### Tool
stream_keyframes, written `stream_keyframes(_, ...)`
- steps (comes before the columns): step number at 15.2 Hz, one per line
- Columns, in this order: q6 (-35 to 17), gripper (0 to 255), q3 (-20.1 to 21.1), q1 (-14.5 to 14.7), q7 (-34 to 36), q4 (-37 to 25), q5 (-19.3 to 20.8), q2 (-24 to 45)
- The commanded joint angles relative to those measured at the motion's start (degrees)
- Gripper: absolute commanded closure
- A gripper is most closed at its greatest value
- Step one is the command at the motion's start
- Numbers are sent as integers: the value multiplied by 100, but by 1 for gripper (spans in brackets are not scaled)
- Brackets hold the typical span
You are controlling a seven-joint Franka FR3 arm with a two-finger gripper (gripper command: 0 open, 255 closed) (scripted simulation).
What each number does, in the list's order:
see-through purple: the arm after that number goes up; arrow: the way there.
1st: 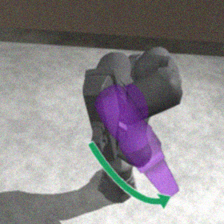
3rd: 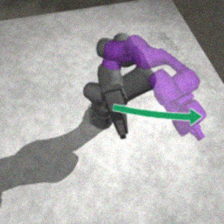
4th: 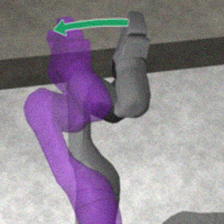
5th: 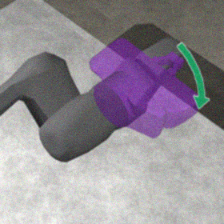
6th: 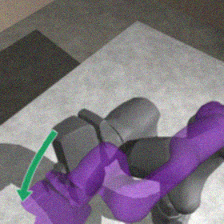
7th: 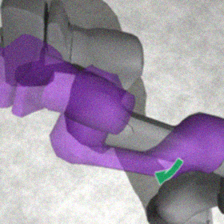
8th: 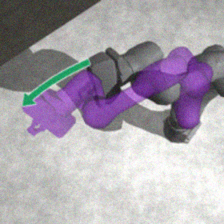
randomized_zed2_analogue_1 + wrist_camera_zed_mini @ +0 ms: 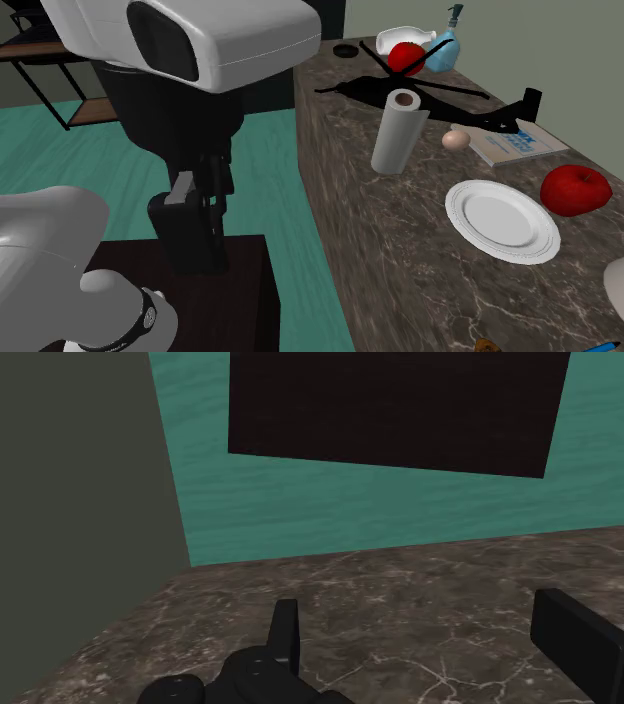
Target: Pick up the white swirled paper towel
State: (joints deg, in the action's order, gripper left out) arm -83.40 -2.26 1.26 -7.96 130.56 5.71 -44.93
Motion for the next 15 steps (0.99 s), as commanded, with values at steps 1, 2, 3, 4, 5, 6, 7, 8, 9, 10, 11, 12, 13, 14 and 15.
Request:
stream_keyframes(1,0,0,0,0,0,0,0,0)
stream_keyframes(2,-31,0,72,27,123,-99,-108,176)
stream_keyframes(3,-60,0,142,52,243,-205,-212,355)
stream_keyframes(4,-88,0,210,76,361,-317,-313,537)
stream_keyframes(5,-114,0,275,99,477,-436,-410,721)
stream_keyframes(6,-139,0,339,122,591,-562,-504,908)
stream_keyframes(7,-161,0,400,144,703,-694,-593,1097)
stream_keyframes(8,-181,0,458,166,815,-832,-679,1289)
stream_keyframes(9,-199,0,515,187,924,-977,-762,1482)
stream_keyframes(10,-213,0,570,207,1032,-1129,-840,1678)
stream_keyframes(11,-225,0,624,227,1139,-1288,-916,1876)
stream_keyframes(12,-234,0,675,247,1245,-1453,-987,2076)
stream_keyframes(13,-240,0,723,268,1351,-1626,-1055,2278)
stream_keyframes(14,-242,0,770,288,1455,-1806,-1119,2482)
stream_keyframes(15,-241,0,815,308,1559,-1993,-1180,2689)
